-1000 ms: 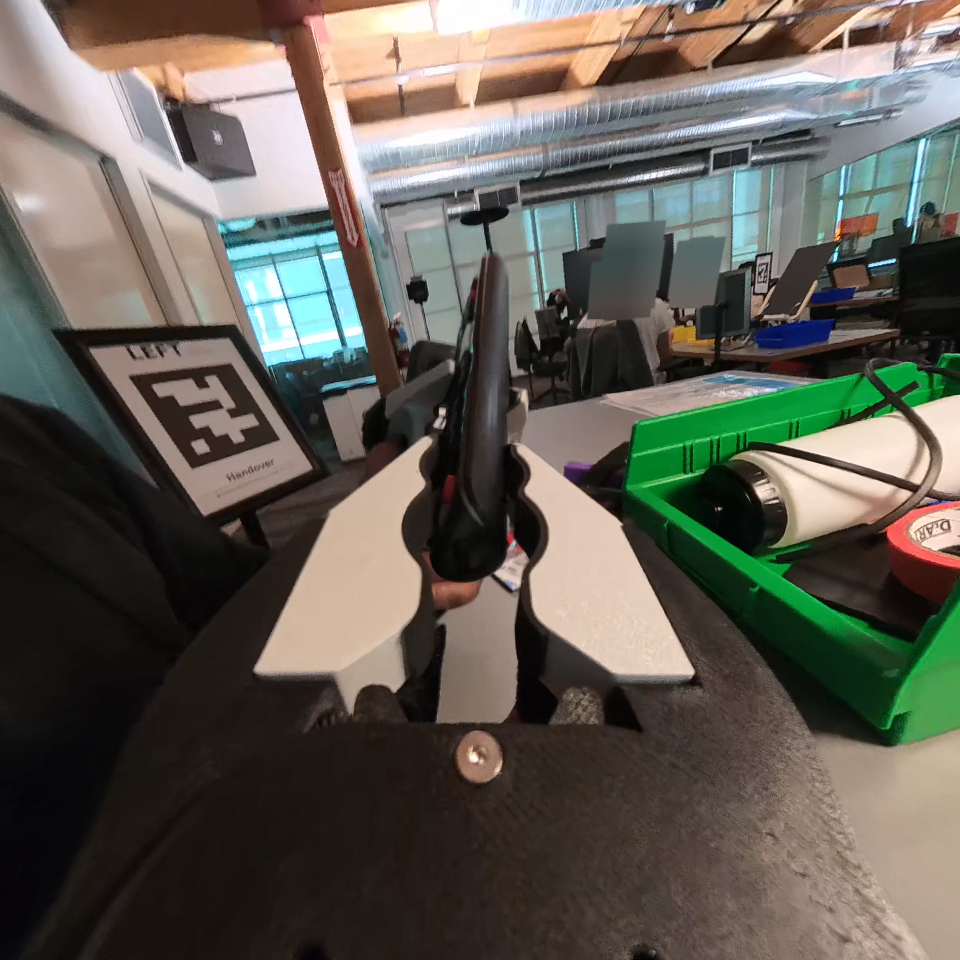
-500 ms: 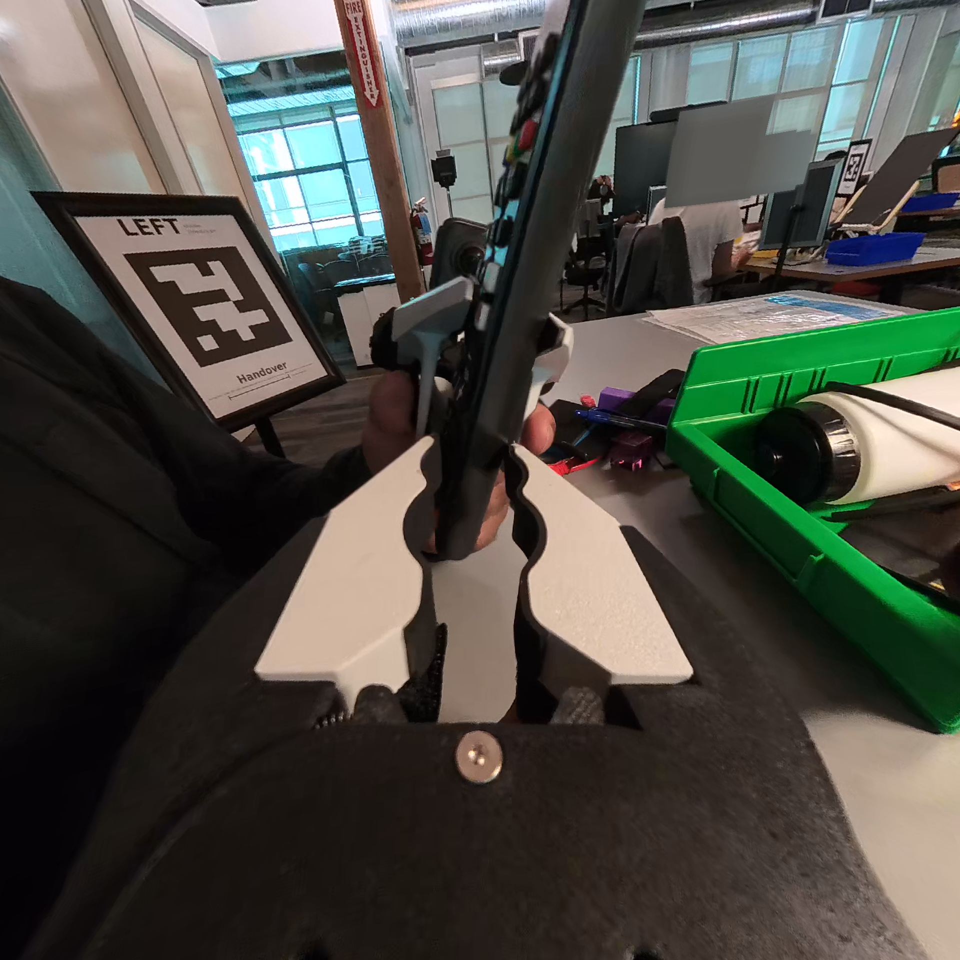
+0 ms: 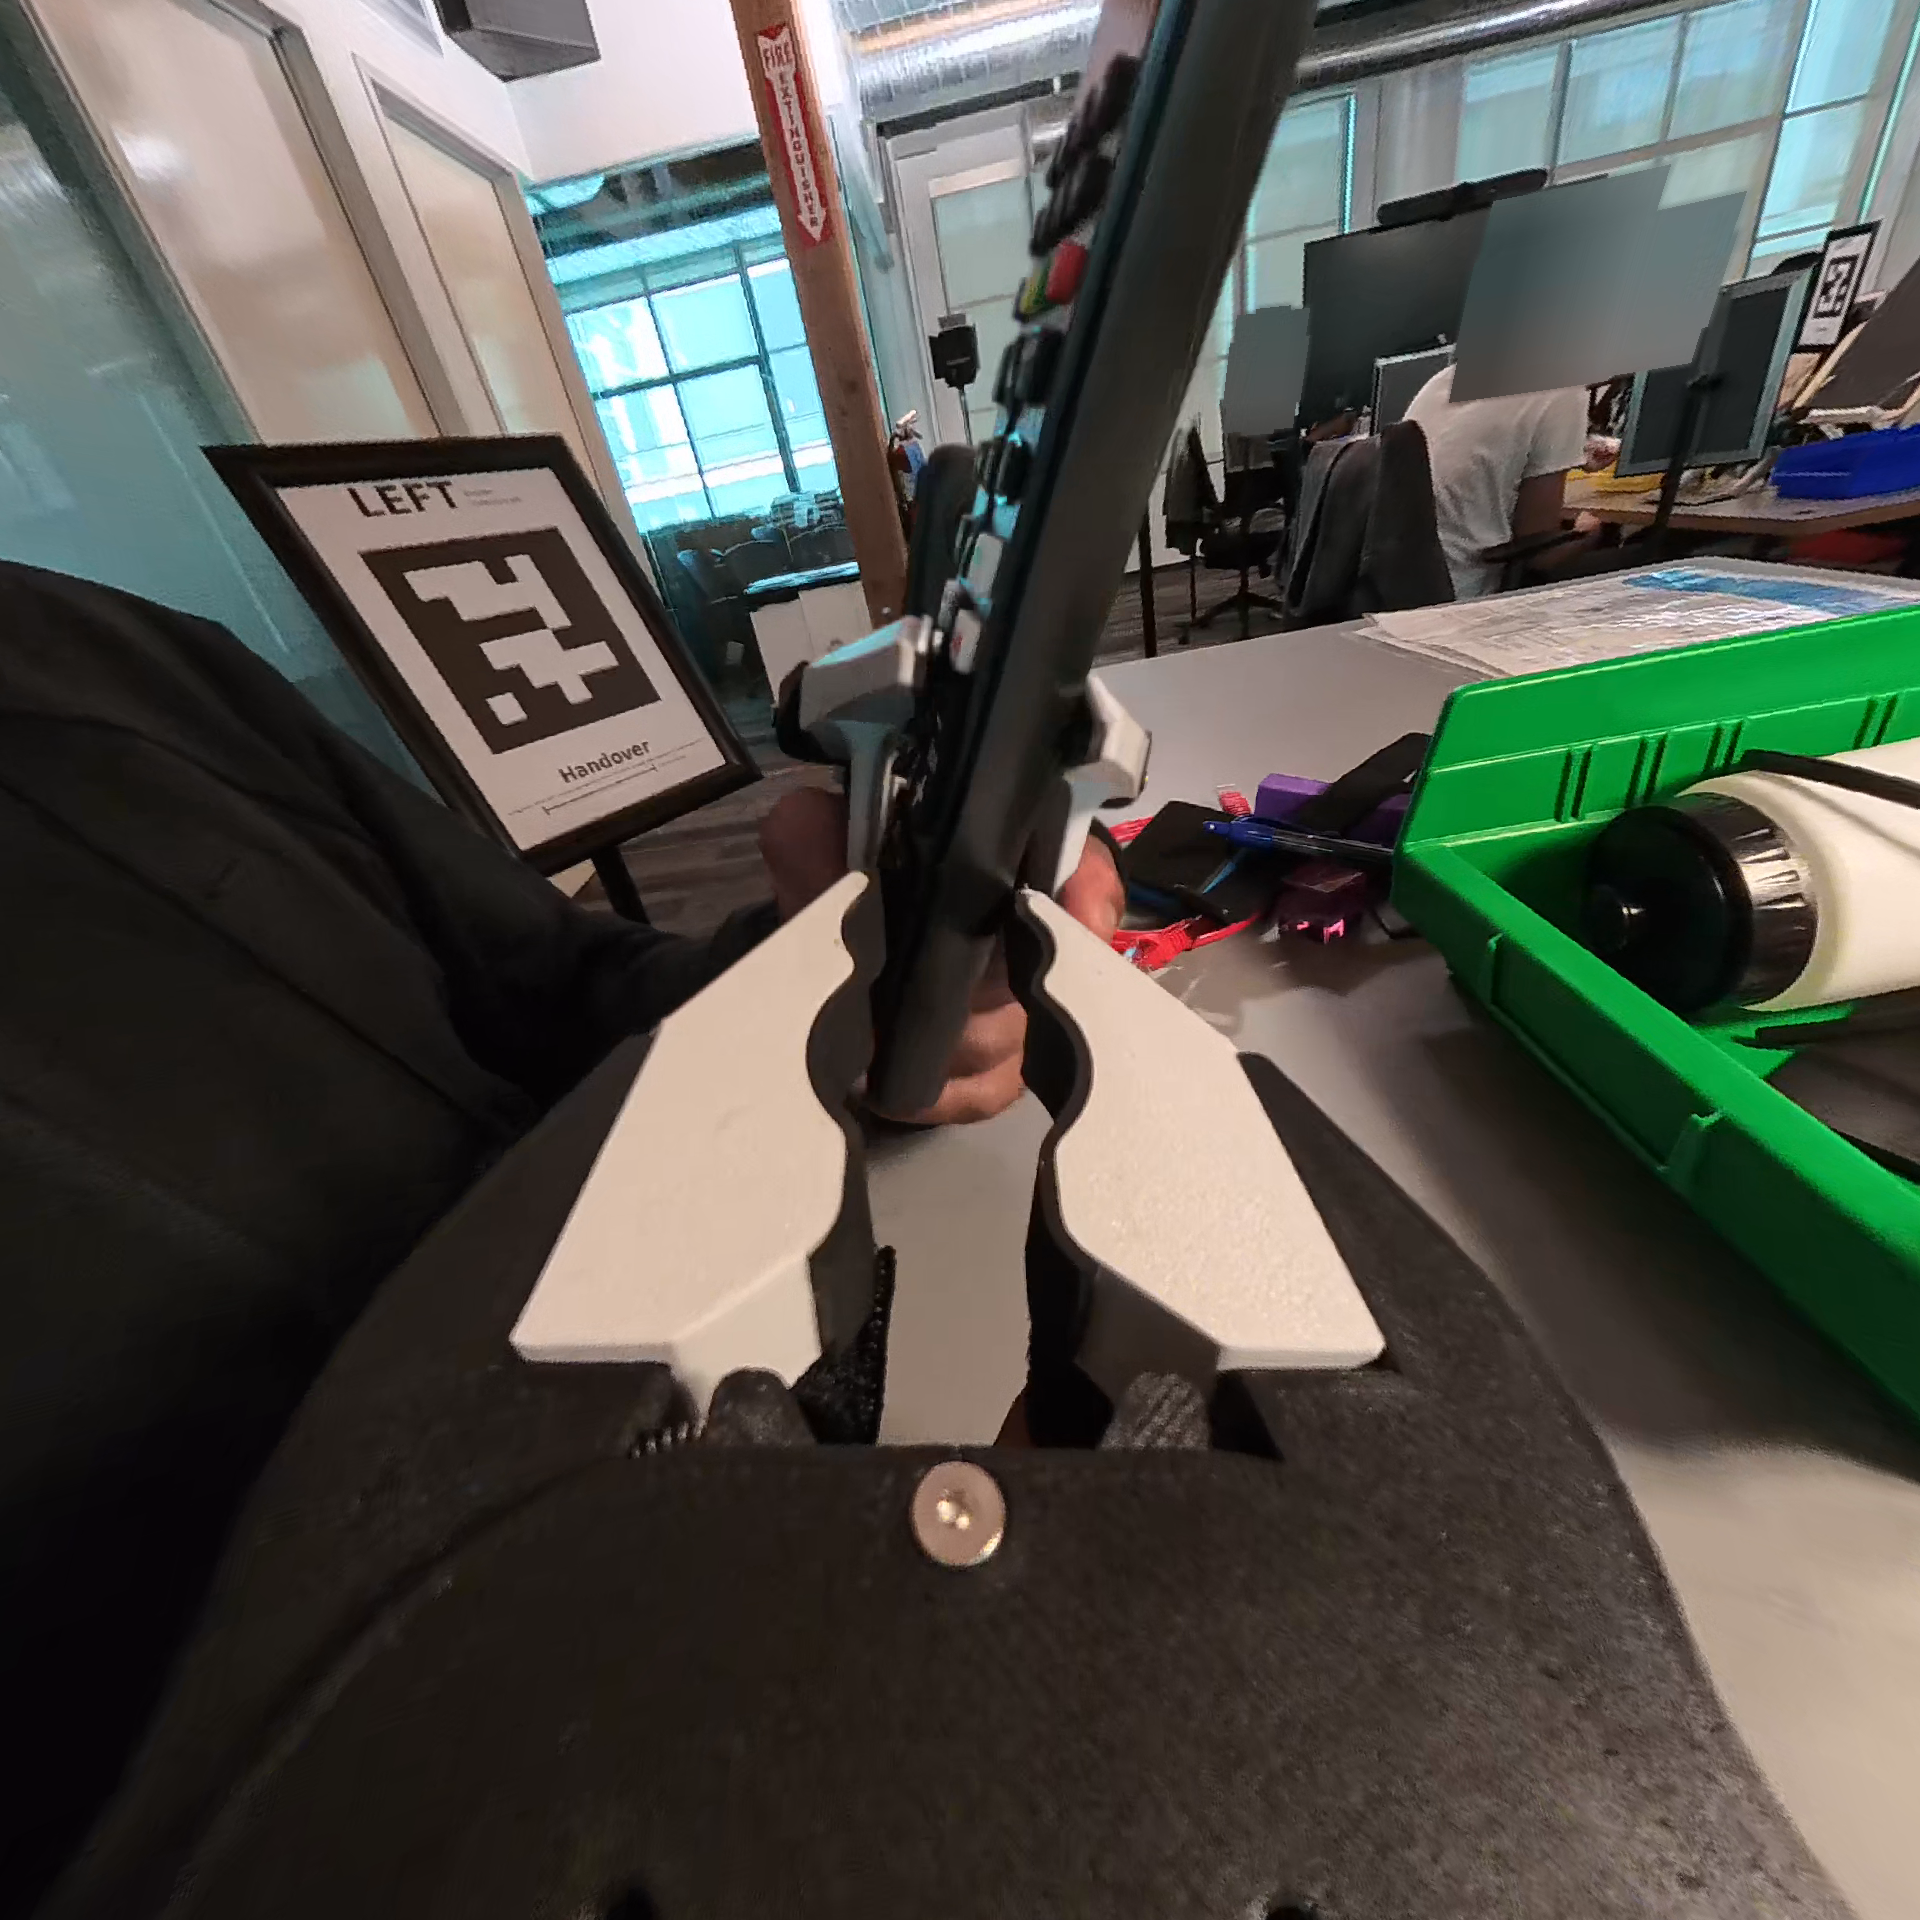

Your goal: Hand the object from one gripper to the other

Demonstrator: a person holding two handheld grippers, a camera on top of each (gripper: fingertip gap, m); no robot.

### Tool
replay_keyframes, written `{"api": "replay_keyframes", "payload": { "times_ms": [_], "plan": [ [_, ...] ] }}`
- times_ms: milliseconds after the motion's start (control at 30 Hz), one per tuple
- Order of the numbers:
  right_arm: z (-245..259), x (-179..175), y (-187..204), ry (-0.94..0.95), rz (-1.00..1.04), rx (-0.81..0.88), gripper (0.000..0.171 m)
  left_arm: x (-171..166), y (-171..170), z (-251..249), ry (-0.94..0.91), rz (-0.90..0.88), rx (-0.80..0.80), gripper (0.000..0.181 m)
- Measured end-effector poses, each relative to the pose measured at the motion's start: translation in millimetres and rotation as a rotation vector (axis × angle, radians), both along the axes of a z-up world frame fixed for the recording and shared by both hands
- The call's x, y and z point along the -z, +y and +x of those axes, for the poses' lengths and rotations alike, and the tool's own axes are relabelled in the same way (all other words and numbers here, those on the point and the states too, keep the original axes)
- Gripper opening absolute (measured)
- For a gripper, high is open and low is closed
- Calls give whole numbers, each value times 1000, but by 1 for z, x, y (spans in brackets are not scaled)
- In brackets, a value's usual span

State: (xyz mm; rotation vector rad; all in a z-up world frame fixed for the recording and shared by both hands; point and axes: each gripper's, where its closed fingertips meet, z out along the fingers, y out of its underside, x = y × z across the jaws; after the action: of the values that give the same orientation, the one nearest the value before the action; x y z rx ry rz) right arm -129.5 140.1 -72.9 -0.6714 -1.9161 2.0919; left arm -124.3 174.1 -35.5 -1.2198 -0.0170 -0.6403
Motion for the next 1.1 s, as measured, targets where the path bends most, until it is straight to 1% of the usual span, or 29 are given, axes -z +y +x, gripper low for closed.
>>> {"api": "replay_keyframes", "payload": {
  "times_ms": [100,167,233,367,433,467,500,600,733,900,1033,1100],
  "plan": [
    [2,0,2,36,22,12,25,3,1,3,66,-12,-23,25],
    [5,-9,7,57,-12,9,30,5,2,3,82,-23,-33,25],
    [8,-13,12,64,-33,-3,31,6,3,6,92,-25,-27,25],
    [5,-10,10,58,-21,12,31,5,3,9,82,-21,-7,25],
    [3,-10,9,79,-11,31,24,7,5,13,79,-35,16,25],
    [2,-9,10,88,6,44,24,8,6,13,76,-41,15,25],
    [0,-8,12,95,24,66,23,9,7,11,72,-51,3,26],
    [-5,-11,21,118,32,120,23,8,8,4,76,-51,-46,37],
    [-1,-11,20,145,51,108,24,8,4,2,123,-43,-67,30],
    [9,-21,26,185,18,76,31,10,4,10,199,-40,-72,23],
    [11,-22,27,192,13,72,30,9,3,14,214,-29,-64,23],
    [11,-22,28,190,17,75,24,9,3,13,208,-36,-63,24]
  ]
}}
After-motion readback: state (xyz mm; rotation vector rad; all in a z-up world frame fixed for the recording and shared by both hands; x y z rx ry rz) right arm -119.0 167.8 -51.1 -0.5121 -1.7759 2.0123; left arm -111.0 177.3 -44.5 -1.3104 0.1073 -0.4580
